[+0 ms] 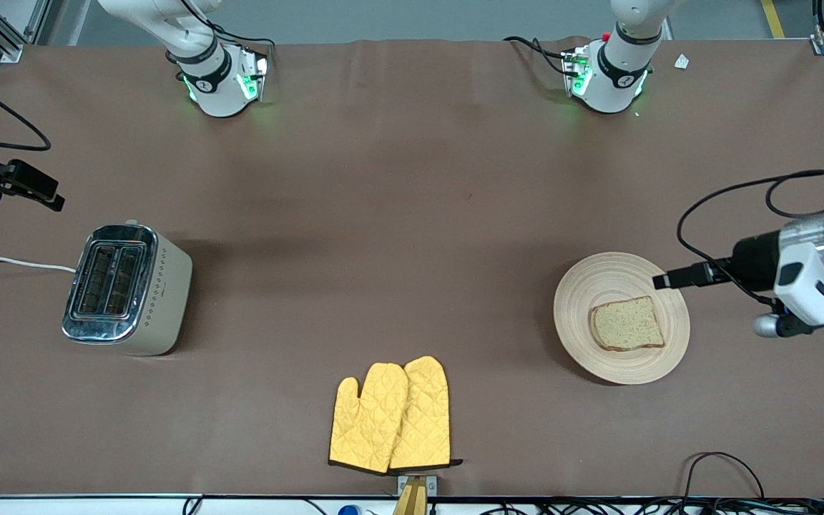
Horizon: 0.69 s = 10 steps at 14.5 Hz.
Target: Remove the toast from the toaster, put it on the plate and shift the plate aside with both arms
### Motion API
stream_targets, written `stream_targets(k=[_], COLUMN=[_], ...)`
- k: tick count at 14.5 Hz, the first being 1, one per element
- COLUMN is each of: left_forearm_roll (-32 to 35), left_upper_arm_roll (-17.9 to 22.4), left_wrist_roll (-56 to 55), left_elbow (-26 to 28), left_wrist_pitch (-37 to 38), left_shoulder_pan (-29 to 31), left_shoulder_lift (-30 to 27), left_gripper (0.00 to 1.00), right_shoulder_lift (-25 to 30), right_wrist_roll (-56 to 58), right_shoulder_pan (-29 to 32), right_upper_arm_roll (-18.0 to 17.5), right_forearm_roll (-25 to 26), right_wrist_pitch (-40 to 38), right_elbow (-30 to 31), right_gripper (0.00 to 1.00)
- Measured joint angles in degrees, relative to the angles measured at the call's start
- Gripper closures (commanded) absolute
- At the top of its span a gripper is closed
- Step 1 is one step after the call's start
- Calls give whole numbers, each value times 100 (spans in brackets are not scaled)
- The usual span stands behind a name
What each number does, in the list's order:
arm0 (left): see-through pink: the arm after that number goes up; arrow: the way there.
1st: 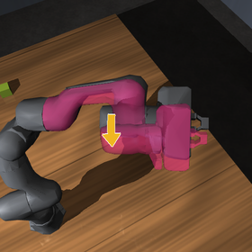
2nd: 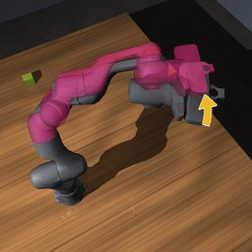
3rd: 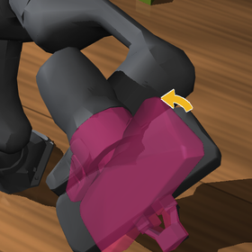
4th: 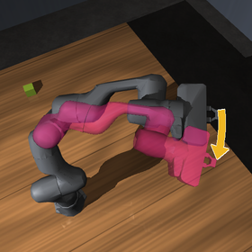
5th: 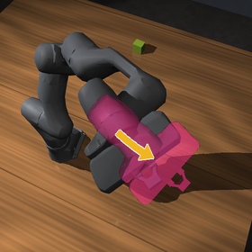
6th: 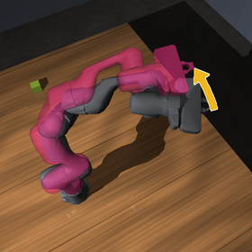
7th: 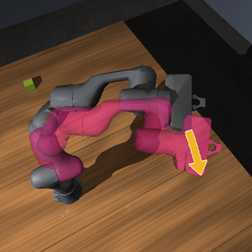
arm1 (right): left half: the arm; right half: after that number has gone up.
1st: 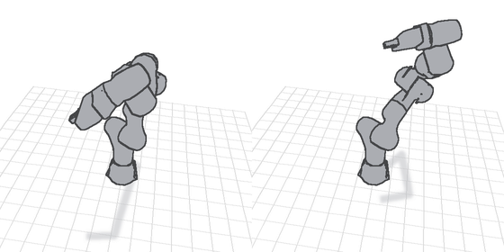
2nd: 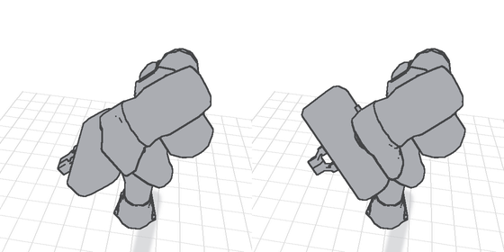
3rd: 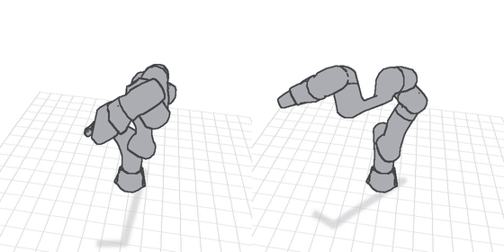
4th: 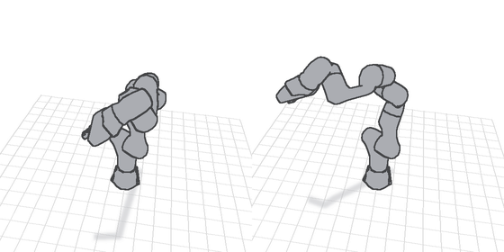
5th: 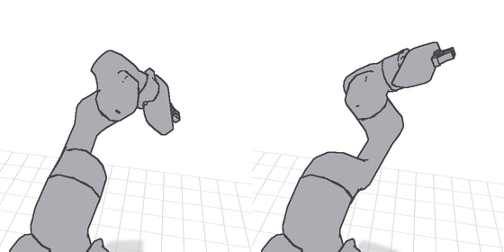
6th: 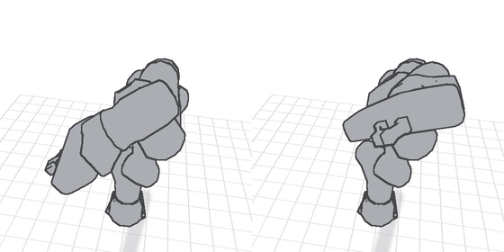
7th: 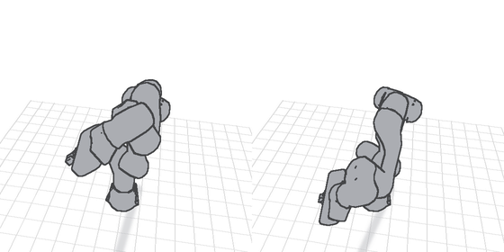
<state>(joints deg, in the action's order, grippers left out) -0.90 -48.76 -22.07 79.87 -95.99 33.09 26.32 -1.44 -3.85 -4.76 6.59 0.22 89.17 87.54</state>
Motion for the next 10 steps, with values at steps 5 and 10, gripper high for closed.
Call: stream_targets(k=[5, 10], left_forearm_roll=[480, 487], left_upper_arm_roll=[591, 2623], left_wrist_roll=[31, 426], left_elbow=[2, 151], left_wrist_pitch=[482, 812], left_shoulder_pan=[-795, -2492], left_shoulder_lift=[-747, -1669], left_gripper=[0, 0], right_shoulder_lift=[0, 0], right_wrist_roll=[0, 0], right_shoulder_pan=[0, 1], right_upper_arm_roll=[0, 3], right_forearm_roll=[0, 0], right_wrist_pitch=[0, -2], right_elbow=[0, 0], right_gripper=[0, 0])
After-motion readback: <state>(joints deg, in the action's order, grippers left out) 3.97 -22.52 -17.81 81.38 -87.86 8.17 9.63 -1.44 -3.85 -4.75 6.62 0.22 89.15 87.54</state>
